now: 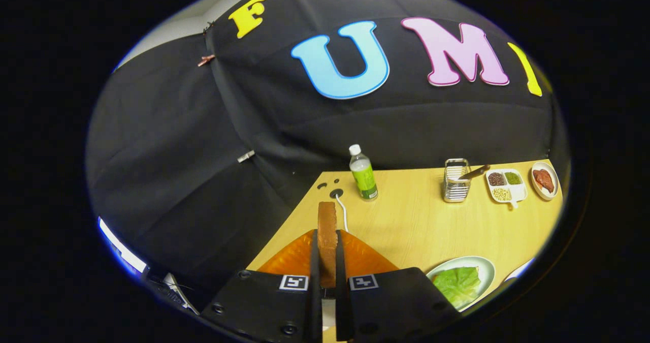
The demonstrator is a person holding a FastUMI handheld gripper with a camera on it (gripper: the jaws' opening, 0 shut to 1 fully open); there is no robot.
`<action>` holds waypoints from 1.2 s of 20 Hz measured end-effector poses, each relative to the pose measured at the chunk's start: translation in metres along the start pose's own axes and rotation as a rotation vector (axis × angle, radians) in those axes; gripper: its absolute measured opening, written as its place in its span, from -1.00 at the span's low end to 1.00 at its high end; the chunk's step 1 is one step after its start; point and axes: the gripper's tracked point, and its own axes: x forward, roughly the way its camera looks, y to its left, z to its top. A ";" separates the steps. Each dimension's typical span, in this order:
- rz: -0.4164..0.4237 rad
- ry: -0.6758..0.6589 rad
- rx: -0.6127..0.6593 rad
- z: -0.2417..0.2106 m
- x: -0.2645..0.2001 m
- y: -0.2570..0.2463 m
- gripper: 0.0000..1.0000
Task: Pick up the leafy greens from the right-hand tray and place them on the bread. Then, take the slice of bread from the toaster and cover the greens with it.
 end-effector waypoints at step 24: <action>-0.305 0.089 0.258 -0.136 -0.032 -0.221 -0.70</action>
